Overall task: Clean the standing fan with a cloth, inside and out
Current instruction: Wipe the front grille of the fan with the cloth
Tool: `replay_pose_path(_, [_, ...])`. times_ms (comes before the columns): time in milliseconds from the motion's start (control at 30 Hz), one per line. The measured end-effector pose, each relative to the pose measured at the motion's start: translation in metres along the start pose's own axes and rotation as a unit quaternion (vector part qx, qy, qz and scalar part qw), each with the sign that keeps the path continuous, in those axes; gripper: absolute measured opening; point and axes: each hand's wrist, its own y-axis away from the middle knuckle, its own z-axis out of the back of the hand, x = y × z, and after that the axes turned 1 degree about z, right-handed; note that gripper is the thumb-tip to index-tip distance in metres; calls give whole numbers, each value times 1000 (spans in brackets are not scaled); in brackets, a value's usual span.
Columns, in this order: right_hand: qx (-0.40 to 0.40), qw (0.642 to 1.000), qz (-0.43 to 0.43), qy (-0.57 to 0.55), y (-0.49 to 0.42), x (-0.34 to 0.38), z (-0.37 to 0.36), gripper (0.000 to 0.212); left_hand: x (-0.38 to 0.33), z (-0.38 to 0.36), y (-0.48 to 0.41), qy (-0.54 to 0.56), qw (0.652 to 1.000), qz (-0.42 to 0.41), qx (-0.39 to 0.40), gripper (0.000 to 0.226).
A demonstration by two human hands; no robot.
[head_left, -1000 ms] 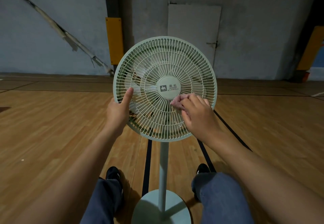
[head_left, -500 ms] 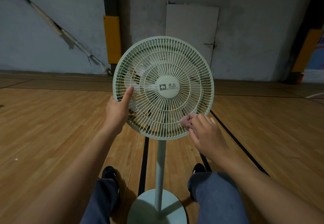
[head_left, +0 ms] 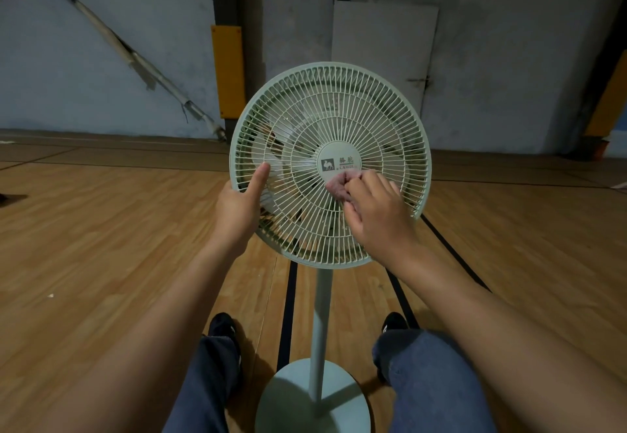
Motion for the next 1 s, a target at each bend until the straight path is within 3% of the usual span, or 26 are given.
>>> replay_pose_path(433, [69, 997, 27, -14, 107, -3, -16, 21, -1, -6, 2, 7, 1000, -11, 4, 65])
replay_pose_path(633, [42, 999, 28, -13, 81, -8, -15, 9, -4, -6, 4, 10, 1000, -4, 6, 68])
replay_pose_path(800, [1, 1000, 24, 6, 33, -6, -13, 13, -5, -4, 4, 6, 1000, 13, 4, 78])
replay_pose_path(1000, [-12, 1000, -7, 11, 6, 6, -13, 17, -3, 1, 2, 21, 999, 28, 5, 75])
